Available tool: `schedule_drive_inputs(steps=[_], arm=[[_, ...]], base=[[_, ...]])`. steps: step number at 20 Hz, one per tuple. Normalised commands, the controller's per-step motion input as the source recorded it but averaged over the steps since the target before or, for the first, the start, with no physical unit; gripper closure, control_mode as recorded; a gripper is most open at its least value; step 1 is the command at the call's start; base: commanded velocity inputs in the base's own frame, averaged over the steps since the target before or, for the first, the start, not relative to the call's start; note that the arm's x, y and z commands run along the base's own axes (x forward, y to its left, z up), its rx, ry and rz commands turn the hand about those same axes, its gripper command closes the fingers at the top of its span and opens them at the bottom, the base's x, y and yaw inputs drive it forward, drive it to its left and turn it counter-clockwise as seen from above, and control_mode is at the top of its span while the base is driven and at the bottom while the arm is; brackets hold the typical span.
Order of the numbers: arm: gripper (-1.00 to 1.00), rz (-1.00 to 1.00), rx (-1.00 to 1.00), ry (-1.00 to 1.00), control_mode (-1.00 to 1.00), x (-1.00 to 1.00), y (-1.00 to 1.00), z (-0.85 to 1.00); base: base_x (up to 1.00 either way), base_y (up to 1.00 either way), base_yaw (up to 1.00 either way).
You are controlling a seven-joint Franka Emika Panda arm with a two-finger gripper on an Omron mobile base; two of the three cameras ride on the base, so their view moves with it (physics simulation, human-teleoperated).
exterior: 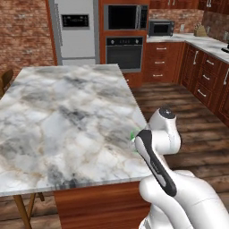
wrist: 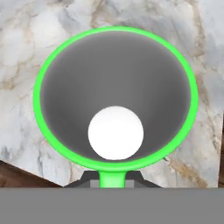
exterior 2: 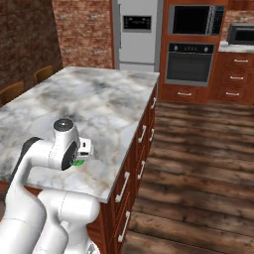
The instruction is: Clear the mugs and bowl far away from the sink.
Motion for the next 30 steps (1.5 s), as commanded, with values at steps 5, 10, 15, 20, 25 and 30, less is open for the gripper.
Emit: schedule_drive_inputs(steps=[5,10,15,20,25,30], arm=[[1.0,-0.07,0.0,0.04,-1.0,0.46,0.0,-0.5],[1.0,-0.06,0.0,0.05,-1.0,0.49,0.0,-0.51],[1.0,-0.05,0.0,0.05,-1.0,0.37,0.0,-0.5],[1.0,-0.05,0.0,0.04,-1.0,0.4,0.0,-0.43],[1.0,-0.02,0.0,0.01,-1.0,0.19,0.0,-0.4],[-1.0,0.0,0.0,0.0,-1.0,0.02,0.0,-0.42]], base=[[0.0,0.0,0.0],[0.0,0.0,0.0],[0.0,0.0,0.0],[0.0,0.0,0.0],[0.0,0.0,0.0],[0.0,0.0,0.0]])
